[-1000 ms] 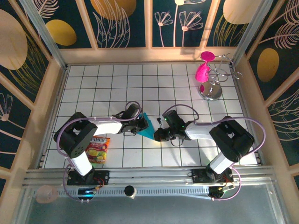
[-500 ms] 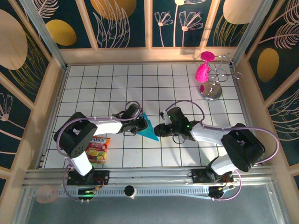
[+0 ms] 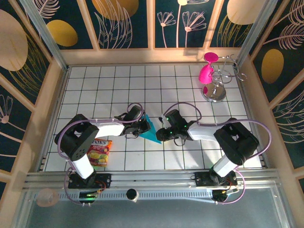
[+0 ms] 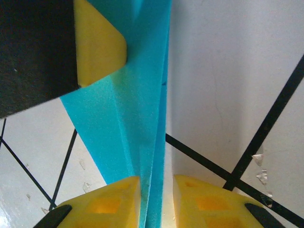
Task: Fold a paper plane with a square sheet of paper (pick it up from the middle)
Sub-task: Fourth fold the wing at the center of the table.
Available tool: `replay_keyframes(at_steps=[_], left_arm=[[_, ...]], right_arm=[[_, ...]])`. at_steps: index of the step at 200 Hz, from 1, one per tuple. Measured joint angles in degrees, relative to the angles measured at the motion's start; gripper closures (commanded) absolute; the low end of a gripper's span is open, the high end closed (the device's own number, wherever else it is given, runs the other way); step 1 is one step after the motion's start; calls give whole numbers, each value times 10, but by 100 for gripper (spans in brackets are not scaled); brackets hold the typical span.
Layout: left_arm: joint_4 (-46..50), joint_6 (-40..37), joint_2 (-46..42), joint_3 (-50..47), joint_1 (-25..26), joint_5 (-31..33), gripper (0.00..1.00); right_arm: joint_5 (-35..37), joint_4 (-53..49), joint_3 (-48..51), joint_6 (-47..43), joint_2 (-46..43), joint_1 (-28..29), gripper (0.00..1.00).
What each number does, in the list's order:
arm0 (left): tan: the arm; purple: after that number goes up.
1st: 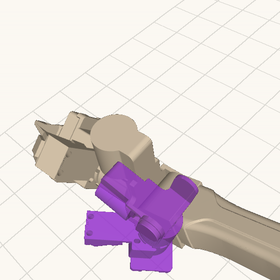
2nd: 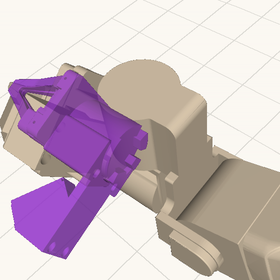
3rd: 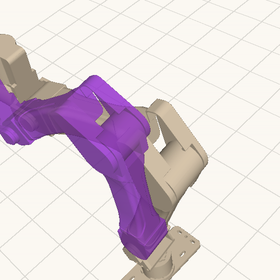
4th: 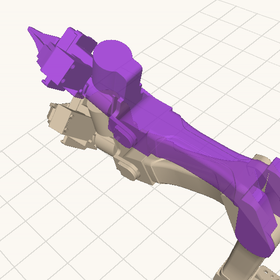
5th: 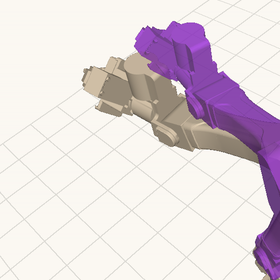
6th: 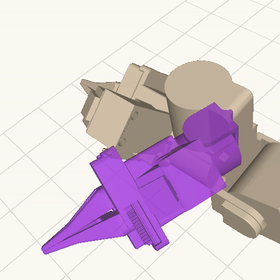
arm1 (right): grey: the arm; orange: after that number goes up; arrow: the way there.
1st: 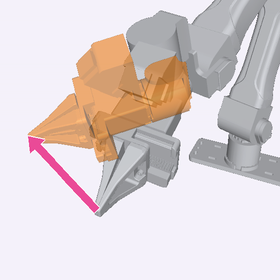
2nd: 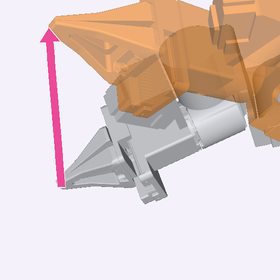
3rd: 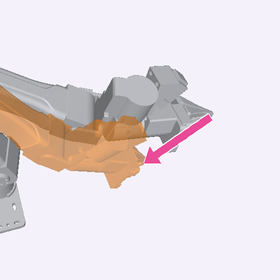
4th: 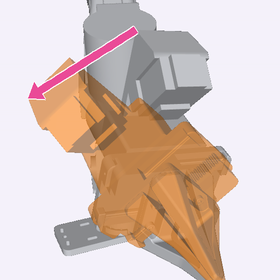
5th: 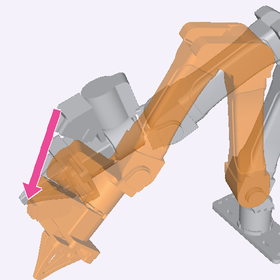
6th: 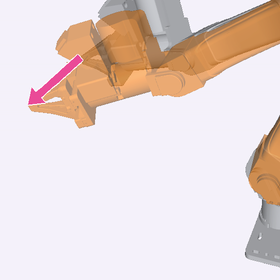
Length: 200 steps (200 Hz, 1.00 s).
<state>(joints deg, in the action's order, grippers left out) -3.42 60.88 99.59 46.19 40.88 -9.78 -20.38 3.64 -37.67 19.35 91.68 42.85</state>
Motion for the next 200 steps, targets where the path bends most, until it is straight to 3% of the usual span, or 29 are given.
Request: replay_keyframes(at_steps=[82,140,200], left_arm=[[11,-4,-11,0,0,5,87],[-11,-21,-62,0,0,-3,82],[-36,-22,-34,-1,1,-33,81]], right_arm=[[-26,10,0,0,15,-15,86],[-37,13,-1,0,20,-20,87],[-38,2,-10,5,26,-20,85]])
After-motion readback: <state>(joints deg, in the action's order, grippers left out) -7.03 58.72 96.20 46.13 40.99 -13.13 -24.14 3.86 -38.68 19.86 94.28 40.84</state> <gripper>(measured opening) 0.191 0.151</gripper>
